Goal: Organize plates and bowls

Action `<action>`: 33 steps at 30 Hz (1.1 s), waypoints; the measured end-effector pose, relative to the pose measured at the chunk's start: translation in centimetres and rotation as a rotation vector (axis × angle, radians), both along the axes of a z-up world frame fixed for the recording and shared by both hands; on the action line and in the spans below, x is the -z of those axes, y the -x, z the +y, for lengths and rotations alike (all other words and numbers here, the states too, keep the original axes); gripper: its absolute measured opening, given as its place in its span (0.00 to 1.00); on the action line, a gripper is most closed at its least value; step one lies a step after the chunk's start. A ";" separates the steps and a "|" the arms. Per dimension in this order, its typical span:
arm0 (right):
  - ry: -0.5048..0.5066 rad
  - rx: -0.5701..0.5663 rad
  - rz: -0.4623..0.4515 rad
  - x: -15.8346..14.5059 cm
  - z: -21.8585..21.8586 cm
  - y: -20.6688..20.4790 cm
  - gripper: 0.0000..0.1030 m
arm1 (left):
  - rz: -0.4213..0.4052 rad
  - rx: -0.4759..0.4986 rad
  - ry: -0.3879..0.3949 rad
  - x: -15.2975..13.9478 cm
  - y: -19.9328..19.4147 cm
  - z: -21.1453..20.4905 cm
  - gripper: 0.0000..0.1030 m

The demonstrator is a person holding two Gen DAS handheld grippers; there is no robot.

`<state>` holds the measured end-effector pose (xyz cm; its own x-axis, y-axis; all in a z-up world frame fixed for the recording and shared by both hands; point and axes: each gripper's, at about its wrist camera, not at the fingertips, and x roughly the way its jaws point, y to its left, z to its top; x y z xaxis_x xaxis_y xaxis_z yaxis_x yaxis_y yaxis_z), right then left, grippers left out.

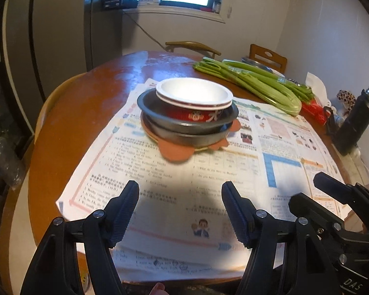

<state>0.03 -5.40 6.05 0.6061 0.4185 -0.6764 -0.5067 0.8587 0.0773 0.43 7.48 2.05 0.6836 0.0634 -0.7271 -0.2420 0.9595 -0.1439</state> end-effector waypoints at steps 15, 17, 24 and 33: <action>-0.023 0.032 -0.016 0.9 -1.2 2.4 0.58 | -0.008 0.017 -0.035 0.1 2.1 -1.6 0.69; -0.033 0.036 -0.013 1.0 -1.4 2.5 0.58 | -0.007 0.021 -0.037 0.1 2.1 -1.7 0.69; -0.036 0.043 0.002 1.3 -1.5 2.8 0.58 | -0.011 0.032 -0.039 0.1 2.5 -1.7 0.69; -0.041 0.059 0.043 1.9 -1.7 2.4 0.58 | -0.001 0.030 -0.044 0.4 2.5 -1.6 0.69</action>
